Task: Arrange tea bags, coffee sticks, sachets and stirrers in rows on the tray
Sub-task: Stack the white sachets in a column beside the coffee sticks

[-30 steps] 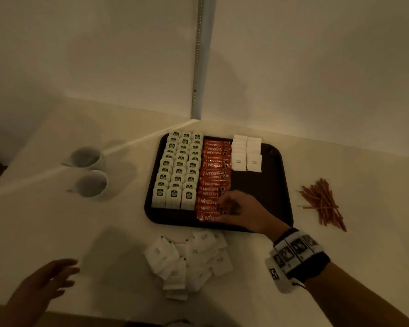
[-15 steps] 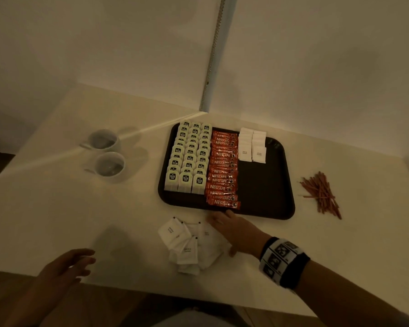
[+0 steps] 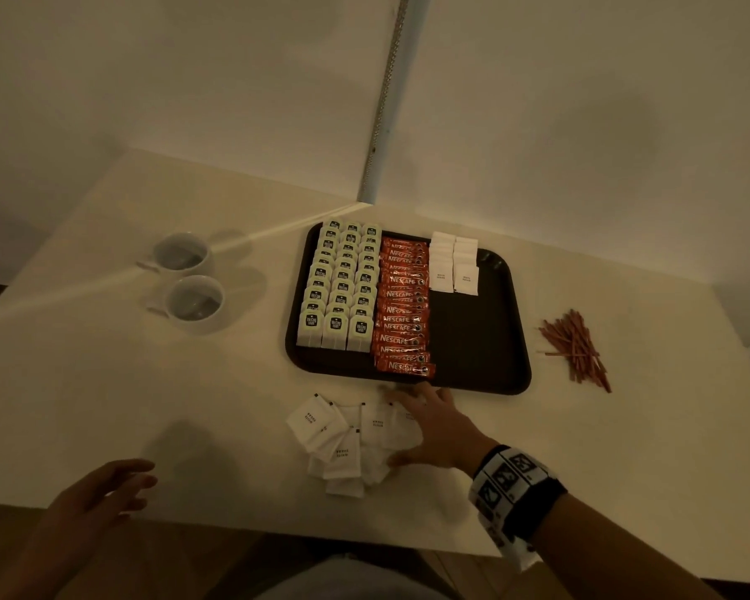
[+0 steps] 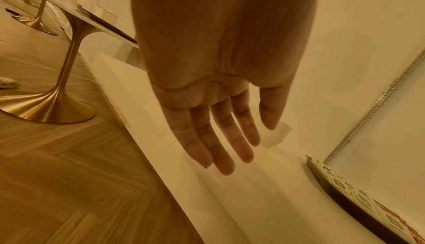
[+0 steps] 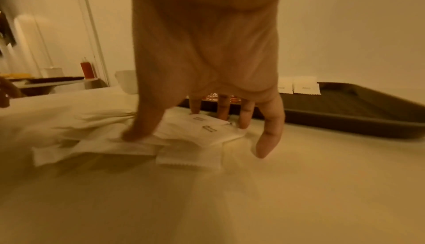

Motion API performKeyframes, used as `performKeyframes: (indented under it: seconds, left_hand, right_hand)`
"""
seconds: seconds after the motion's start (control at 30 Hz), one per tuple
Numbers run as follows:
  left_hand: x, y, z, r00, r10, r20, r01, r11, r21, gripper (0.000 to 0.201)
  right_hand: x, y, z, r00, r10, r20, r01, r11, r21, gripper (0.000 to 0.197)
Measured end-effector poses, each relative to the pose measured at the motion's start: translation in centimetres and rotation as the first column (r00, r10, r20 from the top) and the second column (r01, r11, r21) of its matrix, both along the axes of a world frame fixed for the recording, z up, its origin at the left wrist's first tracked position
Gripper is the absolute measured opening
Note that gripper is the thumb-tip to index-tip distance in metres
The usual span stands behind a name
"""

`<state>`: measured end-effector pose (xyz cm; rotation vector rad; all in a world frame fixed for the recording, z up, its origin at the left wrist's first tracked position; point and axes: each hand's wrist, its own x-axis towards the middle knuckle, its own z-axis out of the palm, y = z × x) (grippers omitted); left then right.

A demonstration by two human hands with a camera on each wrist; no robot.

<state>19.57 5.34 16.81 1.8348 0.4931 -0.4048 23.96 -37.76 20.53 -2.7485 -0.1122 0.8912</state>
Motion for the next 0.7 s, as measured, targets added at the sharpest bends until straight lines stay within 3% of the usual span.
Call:
performKeyframes:
  seconds: [0.2, 0.53, 0.7]
  left_hand:
    - [0.6, -0.1, 0.2, 1.000, -0.011, -0.010, 0.011, 1.000, -0.013, 0.018]
    - [2.5, -1.6, 0.9, 0.999, -0.040, 0.005, 0.040, 0.999, -0.023, 0.019]
    - [4.5, -3.3, 2.9, 0.994, -0.082, 0.075, 0.085, 0.996, -0.036, 0.018]
  right_hand:
    - [0.1, -0.3, 0.1, 0.996, -0.093, -0.006, 0.093, 0.996, -0.009, 0.076]
    - [-0.5, -1.5, 0.0, 0.984, -0.155, -0.090, 0.154, 0.988, -0.018, 0.083]
    - [-0.5, -1.9, 0.0, 0.985, -0.158, -0.070, 0.156, 0.987, -0.035, 0.076]
